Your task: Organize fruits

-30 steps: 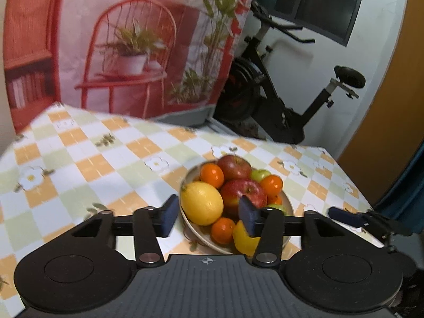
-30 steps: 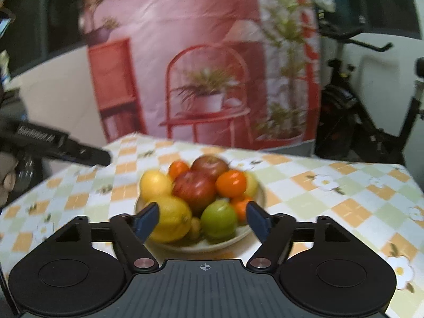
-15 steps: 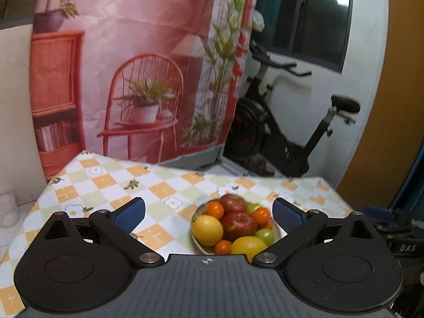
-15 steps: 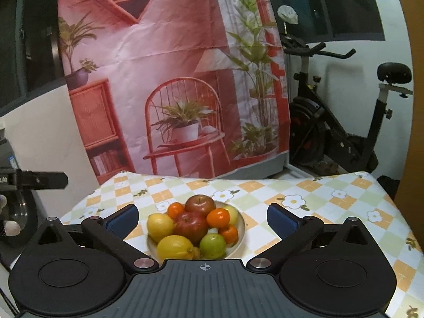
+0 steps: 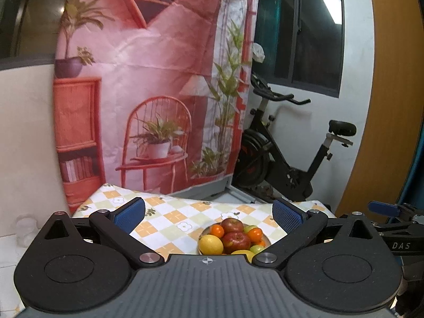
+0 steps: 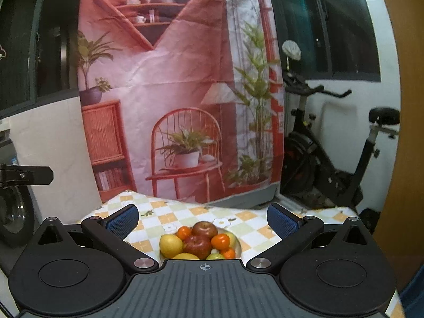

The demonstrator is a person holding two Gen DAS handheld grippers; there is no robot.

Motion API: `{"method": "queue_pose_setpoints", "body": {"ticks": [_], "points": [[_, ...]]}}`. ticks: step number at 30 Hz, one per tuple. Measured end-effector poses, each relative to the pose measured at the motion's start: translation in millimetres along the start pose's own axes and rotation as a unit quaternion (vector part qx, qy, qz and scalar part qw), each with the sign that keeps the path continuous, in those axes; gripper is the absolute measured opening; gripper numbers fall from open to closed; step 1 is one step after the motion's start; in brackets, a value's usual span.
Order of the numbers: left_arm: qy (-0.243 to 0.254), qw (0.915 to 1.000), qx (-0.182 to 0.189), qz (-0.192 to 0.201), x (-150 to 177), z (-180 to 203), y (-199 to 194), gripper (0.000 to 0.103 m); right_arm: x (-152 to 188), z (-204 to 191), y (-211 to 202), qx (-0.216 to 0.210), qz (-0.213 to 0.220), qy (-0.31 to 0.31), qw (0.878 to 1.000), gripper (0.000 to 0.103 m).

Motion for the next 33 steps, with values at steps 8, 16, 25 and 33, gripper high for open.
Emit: {"method": "queue_pose_setpoints", "body": {"ticks": [8,16,25,33], "points": [[-0.005,0.9999,-0.003,0.014,-2,-3,-17,0.103,-11,-16,-19,0.003,0.007,-0.018,1.000,0.103],[-0.013,0.9998,-0.012,0.014,0,-6,-15,0.103,-11,-25,-22,0.004,0.008,-0.026,1.000,0.103],[-0.005,0.9995,-0.026,0.019,0,-2,-16,0.103,-9,-22,-20,0.005,0.002,-0.015,1.000,0.103],[0.015,0.9992,-0.029,0.024,2,3,-14,0.103,-9,-18,-8,0.003,-0.012,-0.001,1.000,0.103]]}}
Point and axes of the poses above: each gripper's, at about its wrist camera, not at the fingertips, and y roughly the way its jaws point, z to its right, x to its underside, the point moved 1 cm from there along y, roughly the way its jaws point, and after that the axes turned 2 degrees about x, right-handed, at the moved point
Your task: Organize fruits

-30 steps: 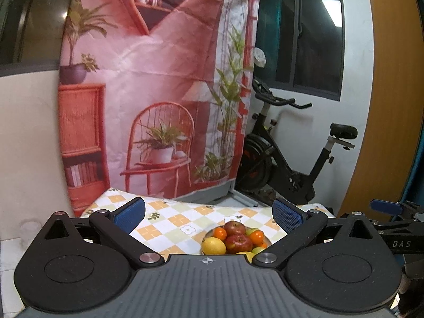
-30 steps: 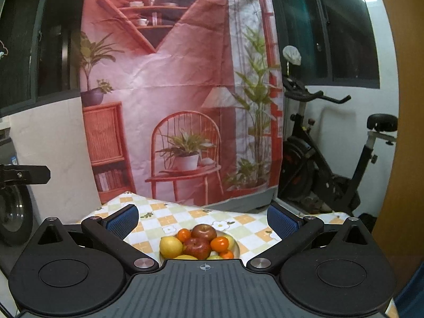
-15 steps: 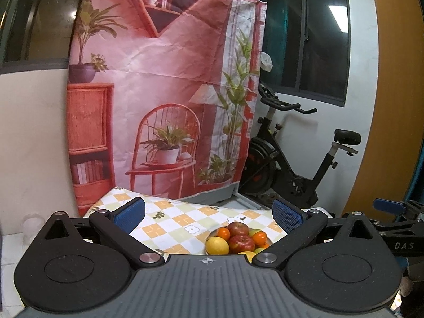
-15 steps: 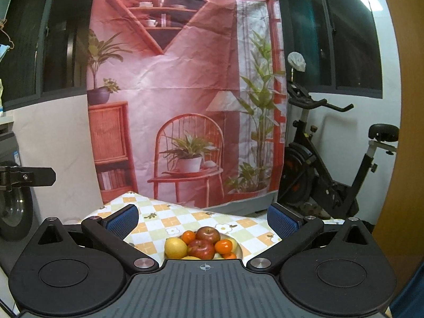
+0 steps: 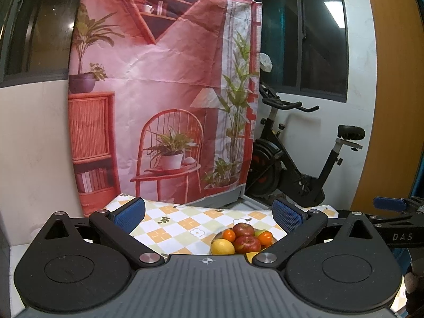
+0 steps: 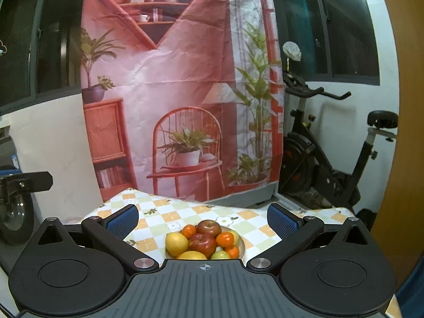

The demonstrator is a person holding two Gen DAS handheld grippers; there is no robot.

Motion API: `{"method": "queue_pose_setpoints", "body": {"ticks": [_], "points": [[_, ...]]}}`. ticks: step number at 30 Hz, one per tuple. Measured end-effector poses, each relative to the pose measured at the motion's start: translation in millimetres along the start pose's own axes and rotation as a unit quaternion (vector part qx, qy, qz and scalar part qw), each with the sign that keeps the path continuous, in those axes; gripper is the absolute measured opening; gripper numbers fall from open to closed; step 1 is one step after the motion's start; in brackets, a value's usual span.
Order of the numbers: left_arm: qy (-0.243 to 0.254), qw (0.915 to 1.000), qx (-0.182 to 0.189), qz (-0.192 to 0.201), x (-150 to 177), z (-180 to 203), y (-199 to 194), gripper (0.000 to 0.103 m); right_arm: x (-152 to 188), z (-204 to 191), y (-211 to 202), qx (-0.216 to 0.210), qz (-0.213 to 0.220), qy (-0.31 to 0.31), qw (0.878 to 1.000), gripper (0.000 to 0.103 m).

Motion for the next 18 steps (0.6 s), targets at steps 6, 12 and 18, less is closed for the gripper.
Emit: {"method": "queue_pose_setpoints", "body": {"ticks": [6,12,18], "points": [[-0.006,0.9999,0.010,-0.006,0.0,-2.9,2.1,0.103,2.8,-3.5,2.7,0.000,-0.005,-0.006,1.000,0.103],[-0.001,1.0000,0.002,-0.006,0.4,-4.9,5.0,0.103,4.0,-5.9,6.2,0.001,-0.010,-0.010,1.000,0.103],[0.002,1.0000,-0.001,-0.006,0.7,-2.6,6.5,0.103,5.0,-5.2,9.7,0.003,-0.015,-0.010,1.000,0.103]]}}
Point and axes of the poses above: each gripper's, at about its wrist camera, not at the fingertips, and y roughly the way its jaws point, z to its right, x to its underside, the point moved 1 cm from there along y, roughly the way its jaws point, and after that the axes turned 2 degrees about x, right-handed, at the moved point
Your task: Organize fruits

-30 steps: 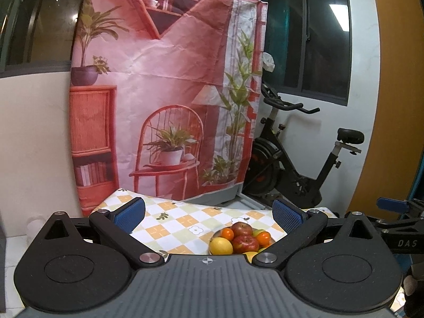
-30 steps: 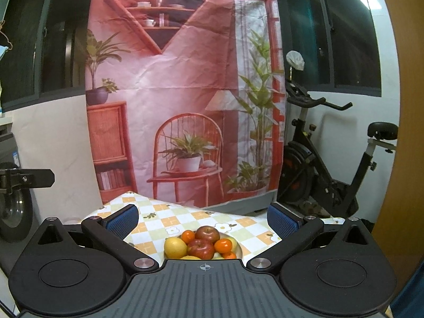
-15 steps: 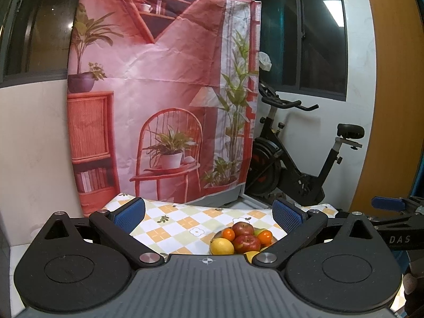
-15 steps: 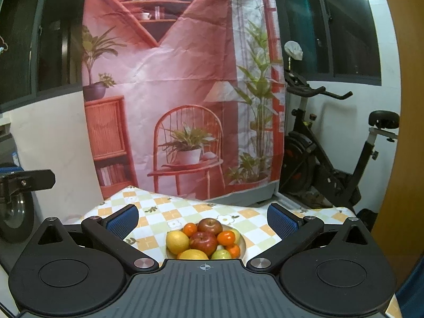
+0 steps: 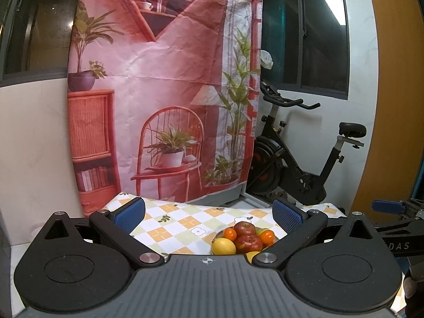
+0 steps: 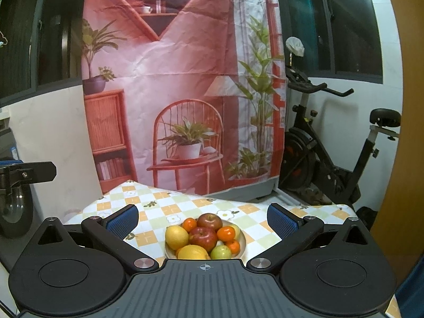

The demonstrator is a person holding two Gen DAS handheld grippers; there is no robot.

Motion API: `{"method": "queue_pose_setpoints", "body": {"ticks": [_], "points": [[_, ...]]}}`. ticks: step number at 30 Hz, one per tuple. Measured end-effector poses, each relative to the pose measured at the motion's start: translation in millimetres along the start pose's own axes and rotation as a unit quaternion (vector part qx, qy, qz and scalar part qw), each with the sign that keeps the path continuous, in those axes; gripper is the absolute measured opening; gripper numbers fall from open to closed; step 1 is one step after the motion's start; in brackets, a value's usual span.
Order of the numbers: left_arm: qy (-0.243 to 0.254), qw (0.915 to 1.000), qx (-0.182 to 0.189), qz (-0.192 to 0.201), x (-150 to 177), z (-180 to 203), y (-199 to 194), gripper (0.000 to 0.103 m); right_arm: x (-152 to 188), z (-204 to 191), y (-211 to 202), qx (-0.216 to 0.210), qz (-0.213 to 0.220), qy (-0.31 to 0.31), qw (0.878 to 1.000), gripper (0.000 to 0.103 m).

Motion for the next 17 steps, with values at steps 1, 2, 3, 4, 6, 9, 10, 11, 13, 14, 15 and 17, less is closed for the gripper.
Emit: {"method": "queue_pose_setpoints", "body": {"ticks": [1,2,3,4,6,9,10,11,13,14,15,17], "points": [[0.001,1.0000,0.000,-0.001,0.6,0.6,0.4,0.103,0.4,0.4,0.4,0.000,0.000,0.001,1.000,0.102],[0.002,1.0000,0.000,-0.002,1.5,0.9,1.1,0.103,0.7,0.9,1.2,0.000,-0.001,0.001,1.000,0.102],[0.003,1.0000,-0.001,-0.003,2.0,0.8,1.4,0.103,1.2,0.9,1.7,0.000,-0.002,0.002,1.000,0.102],[0.003,1.0000,-0.002,-0.004,2.4,1.6,1.0,0.103,0.8,0.7,2.5,0.000,-0.002,0.002,1.000,0.102],[0.003,1.0000,-0.001,-0.006,2.9,1.3,1.9,0.103,1.9,0.9,3.6,0.000,-0.004,0.001,1.000,0.103],[0.005,1.0000,0.000,-0.007,2.7,1.8,3.0,0.103,3.0,2.0,4.3,0.000,-0.006,0.002,1.000,0.103],[0.006,1.0000,0.000,-0.007,2.6,2.1,3.2,0.103,3.3,1.8,4.0,0.000,-0.006,0.002,1.000,0.103],[0.006,1.0000,0.000,-0.008,2.8,2.3,3.6,0.103,4.0,2.2,4.4,0.001,-0.006,0.002,1.000,0.103],[0.006,0.9999,0.001,-0.009,3.3,2.0,4.6,0.103,4.7,2.6,5.0,0.001,-0.007,0.003,1.000,0.103],[0.005,0.9999,0.001,-0.010,3.7,1.7,5.2,0.103,6.1,3.3,5.4,0.001,-0.008,0.003,1.000,0.103],[0.005,0.9999,0.001,-0.011,3.5,1.5,6.0,0.103,7.2,3.6,5.9,0.001,-0.009,0.003,1.000,0.102],[0.004,0.9999,0.000,-0.014,3.4,0.6,8.4,0.103,7.8,3.9,6.7,0.001,-0.010,0.004,1.000,0.103]]}}
Point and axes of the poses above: each gripper's, at about its wrist camera, not at the fingertips, and y roughly the way its jaws point, z to its right, x to its underside, the point moved 1 cm from there along y, roughly the way its jaws point, and after that the axes turned 2 degrees about x, right-handed, at the moved point
